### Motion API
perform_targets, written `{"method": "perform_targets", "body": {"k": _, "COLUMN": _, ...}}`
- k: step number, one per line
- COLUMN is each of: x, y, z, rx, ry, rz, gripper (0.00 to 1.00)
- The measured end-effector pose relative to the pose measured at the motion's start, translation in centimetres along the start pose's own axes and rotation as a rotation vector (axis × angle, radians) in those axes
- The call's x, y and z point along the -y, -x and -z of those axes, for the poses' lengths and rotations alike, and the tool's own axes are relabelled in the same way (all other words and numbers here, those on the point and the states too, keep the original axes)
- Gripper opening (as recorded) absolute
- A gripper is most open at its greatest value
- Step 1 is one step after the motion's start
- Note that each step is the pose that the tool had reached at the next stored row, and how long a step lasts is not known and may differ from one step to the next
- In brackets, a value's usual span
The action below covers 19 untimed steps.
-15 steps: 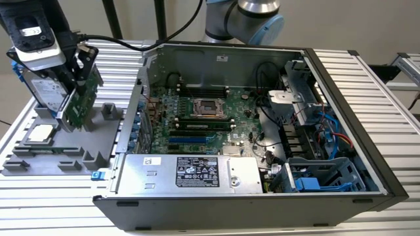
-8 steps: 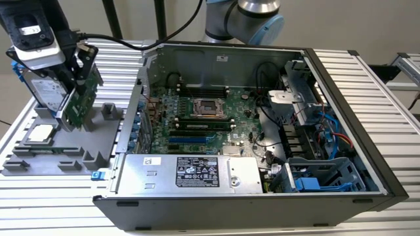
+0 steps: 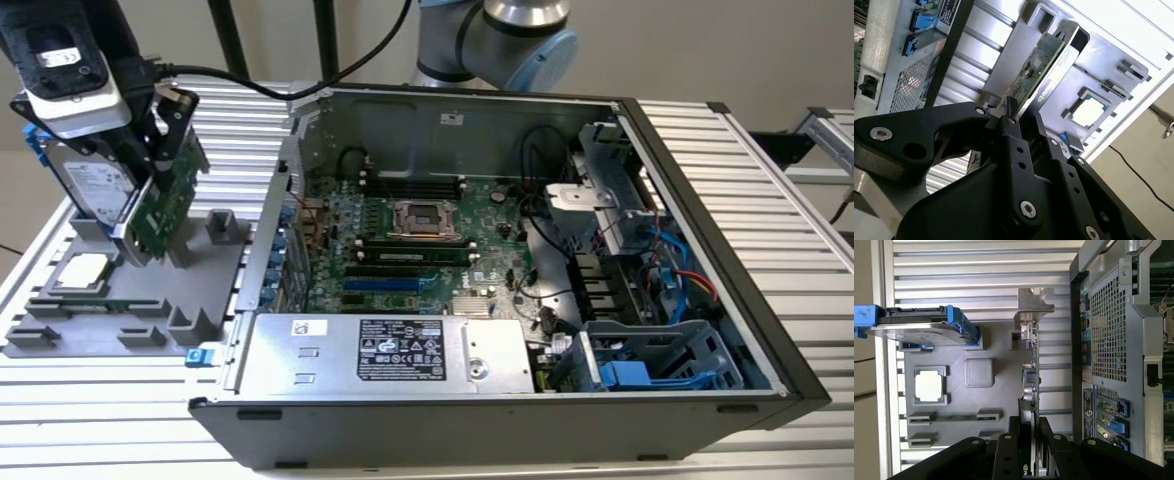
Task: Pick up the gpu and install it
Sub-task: 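Pick up the gpu and move the gpu toward the slot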
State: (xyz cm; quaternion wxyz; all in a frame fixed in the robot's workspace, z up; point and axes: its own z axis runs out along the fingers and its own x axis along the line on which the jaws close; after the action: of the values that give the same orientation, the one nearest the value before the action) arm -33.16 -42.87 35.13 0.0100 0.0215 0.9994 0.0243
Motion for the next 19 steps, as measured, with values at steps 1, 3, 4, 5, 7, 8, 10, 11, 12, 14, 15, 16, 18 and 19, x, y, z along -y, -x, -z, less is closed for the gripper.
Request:
{"method": "perform_targets", "body": {"k": 1, "x": 0.0, "y": 0.0, "z": 0.0, "rx": -0.0001, "ry": 0.0, "rz": 0.0, "gripper": 0.0}}
{"method": "perform_targets", "body": {"k": 3, "x": 0.0, "y": 0.0, "z": 0.03, "rx": -0.0001, "ry": 0.0, "rz": 0.0, "gripper": 0.0}}
{"method": "perform_targets", "body": {"k": 4, "x": 0.0, "y": 0.0, "z": 0.07, "rx": -0.0002, "ry": -0.0001, "rz": 0.0, "gripper": 0.0}}
{"method": "perform_targets", "body": {"k": 5, "x": 0.0, "y": 0.0, "z": 0.12, "rx": -0.0002, "ry": -0.0001, "rz": 0.0, "gripper": 0.0}}
{"method": "perform_targets", "body": {"k": 7, "x": -0.01, "y": 0.0, "z": 0.23, "rx": -0.0001, "ry": 0.0, "rz": 0.0, "gripper": 0.0}}
{"method": "perform_targets", "body": {"k": 8, "x": -0.02, "y": 0.0, "z": 0.31, "rx": -0.0001, "ry": 0.0, "rz": 0.0, "gripper": 0.0}}
{"method": "perform_targets", "body": {"k": 10, "x": -0.02, "y": 0.01, "z": 0.47, "rx": -0.0001, "ry": 0.0, "rz": 0.0, "gripper": 0.0}}
{"method": "perform_targets", "body": {"k": 11, "x": -0.03, "y": 0.01, "z": 0.56, "rx": -0.0001, "ry": 0.0, "rz": 0.0, "gripper": 0.0}}
{"method": "perform_targets", "body": {"k": 12, "x": -0.03, "y": 0.01, "z": 0.64, "rx": -0.0001, "ry": 0.0, "rz": 0.0, "gripper": 0.0}}
{"method": "perform_targets", "body": {"k": 14, "x": -0.04, "y": 0.02, "z": 0.8, "rx": -0.0001, "ry": 0.0, "rz": 0.0, "gripper": 0.0}}
{"method": "perform_targets", "body": {"k": 15, "x": -0.04, "y": 0.02, "z": 0.86, "rx": 0.0, "ry": 0.0001, "rz": 0.0, "gripper": 0.0}}
{"method": "perform_targets", "body": {"k": 16, "x": -0.05, "y": 0.02, "z": 0.94, "rx": 0.0, "ry": 0.0001, "rz": 0.0, "gripper": 0.0}}
{"method": "perform_targets", "body": {"k": 18, "x": -0.05, "y": 0.02, "z": 1.07, "rx": 0.0, "ry": 0.0001, "rz": 0.0, "gripper": 0.0}}
{"method": "perform_targets", "body": {"k": 19, "x": -0.05, "y": 0.02, "z": 1.14, "rx": 0.0, "ry": 0.0001, "rz": 0.0, "gripper": 0.0}}
